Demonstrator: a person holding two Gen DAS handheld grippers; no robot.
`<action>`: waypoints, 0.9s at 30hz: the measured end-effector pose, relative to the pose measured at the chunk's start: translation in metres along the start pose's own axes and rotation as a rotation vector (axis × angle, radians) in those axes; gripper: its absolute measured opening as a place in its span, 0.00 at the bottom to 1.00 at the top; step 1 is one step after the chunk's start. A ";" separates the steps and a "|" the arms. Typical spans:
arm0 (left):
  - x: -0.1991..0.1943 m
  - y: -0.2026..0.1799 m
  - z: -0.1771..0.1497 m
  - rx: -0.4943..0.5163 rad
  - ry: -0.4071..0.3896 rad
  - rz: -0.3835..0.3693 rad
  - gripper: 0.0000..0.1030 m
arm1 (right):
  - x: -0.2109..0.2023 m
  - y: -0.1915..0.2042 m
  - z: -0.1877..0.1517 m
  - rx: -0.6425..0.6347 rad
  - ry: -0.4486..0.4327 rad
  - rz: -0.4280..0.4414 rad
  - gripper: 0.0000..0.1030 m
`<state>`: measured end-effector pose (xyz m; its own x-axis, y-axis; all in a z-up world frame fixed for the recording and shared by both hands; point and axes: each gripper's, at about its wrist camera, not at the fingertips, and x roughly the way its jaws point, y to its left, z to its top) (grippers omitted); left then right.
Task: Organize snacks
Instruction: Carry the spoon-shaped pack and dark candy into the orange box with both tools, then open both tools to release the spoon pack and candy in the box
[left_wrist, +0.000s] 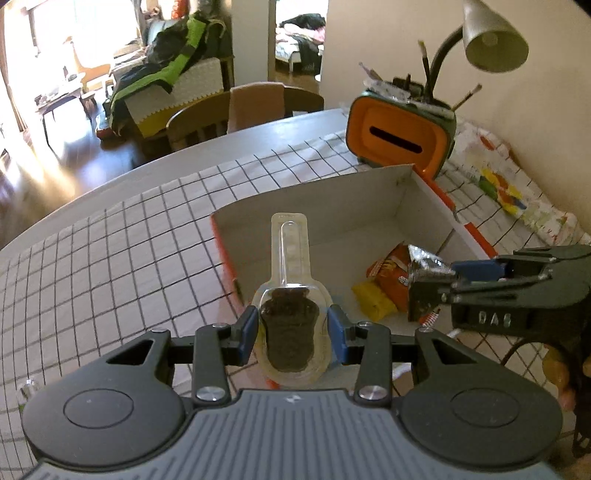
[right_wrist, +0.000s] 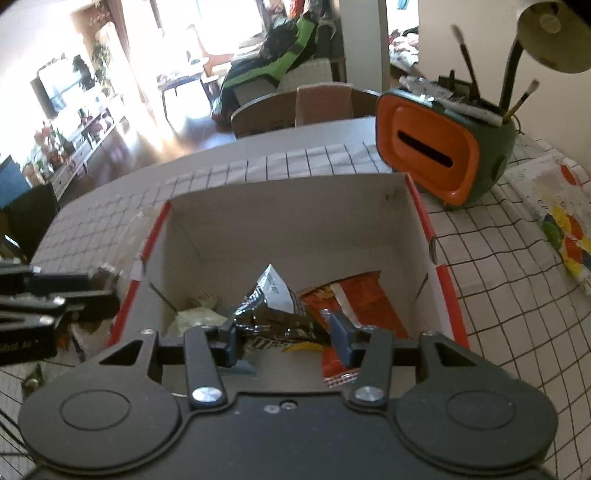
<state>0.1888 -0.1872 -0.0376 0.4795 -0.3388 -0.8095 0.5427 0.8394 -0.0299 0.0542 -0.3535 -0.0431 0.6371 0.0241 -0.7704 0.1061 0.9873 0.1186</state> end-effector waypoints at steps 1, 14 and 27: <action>0.006 -0.002 0.004 0.006 0.010 0.003 0.39 | 0.006 -0.001 0.001 -0.013 0.013 -0.001 0.46; 0.072 -0.010 0.034 0.001 0.145 0.034 0.39 | 0.051 -0.004 -0.004 -0.135 0.124 -0.002 0.46; 0.109 -0.015 0.033 0.021 0.258 0.038 0.39 | 0.066 0.001 -0.002 -0.158 0.156 -0.006 0.46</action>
<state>0.2555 -0.2507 -0.1058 0.3091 -0.1852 -0.9328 0.5430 0.8397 0.0132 0.0950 -0.3507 -0.0946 0.5101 0.0305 -0.8596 -0.0191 0.9995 0.0241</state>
